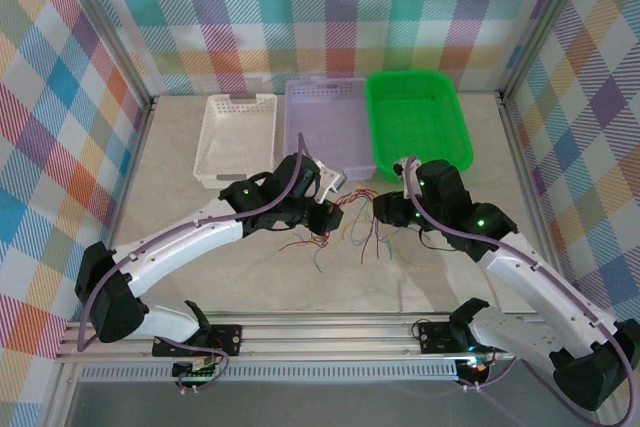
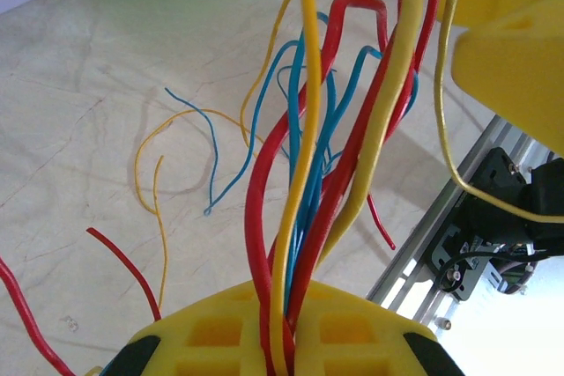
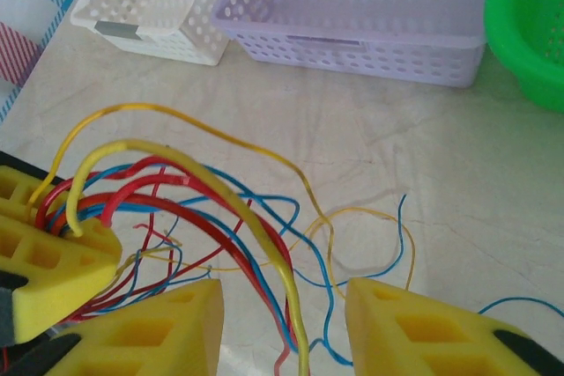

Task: Untangle the cables

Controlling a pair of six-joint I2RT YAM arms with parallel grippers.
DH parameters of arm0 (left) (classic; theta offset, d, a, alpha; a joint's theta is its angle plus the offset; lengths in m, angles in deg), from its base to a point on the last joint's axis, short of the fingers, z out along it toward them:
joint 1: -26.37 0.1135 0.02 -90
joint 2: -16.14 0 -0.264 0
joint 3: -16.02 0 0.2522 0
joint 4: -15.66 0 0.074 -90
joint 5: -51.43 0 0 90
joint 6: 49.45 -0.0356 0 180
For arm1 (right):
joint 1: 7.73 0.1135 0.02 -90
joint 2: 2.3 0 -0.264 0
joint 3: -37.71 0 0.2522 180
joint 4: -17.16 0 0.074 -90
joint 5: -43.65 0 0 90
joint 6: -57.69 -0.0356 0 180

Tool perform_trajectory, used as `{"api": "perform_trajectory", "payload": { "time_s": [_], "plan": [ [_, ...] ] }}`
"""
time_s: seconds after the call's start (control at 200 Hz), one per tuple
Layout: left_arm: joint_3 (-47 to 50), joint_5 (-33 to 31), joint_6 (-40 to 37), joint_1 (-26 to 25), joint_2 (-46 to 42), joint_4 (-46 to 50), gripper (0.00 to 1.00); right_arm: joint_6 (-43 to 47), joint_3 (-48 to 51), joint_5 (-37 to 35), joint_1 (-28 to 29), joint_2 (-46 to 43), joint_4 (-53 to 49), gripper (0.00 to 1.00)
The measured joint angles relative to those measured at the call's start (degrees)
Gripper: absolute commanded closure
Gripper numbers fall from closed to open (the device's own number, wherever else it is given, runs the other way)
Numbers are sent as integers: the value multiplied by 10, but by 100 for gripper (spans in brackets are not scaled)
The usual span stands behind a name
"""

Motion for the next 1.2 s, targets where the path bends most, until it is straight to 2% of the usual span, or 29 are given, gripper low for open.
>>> {"api": "perform_trajectory", "payload": {
  "time_s": [0.15, 0.385, 0.66, 0.78, 0.955, 1.1, 1.2],
  "plan": [
    [0, 0, 0, 0, 1, 0, 100, 0, 16, -2, 0, 1, 7, 75],
    [0, 0, 0, 0, 1, 0, 100, 2, 21, -6, 0, 4, 7, 100],
    [-2, 0, -3, 0, 19, 0, 100, 2, 15, -28, 0, -10, -16, 100],
    [-6, 0, -8, 0, 29, -1, 84, 8, -2, -44, 0, -16, -38, 100],
    [-11, 3, -11, 0, 33, 10, 67, 15, -38, -69, 0, -28, -67, 100],
    [-12, 5, -11, 0, 36, 24, 64, 17, -75, -68, 0, -28, -75, 100],
    [-12, 6, -10, 0, 37, 28, 53, 17, -96, -56, 0, -28, -76, 100]
  ]
}}
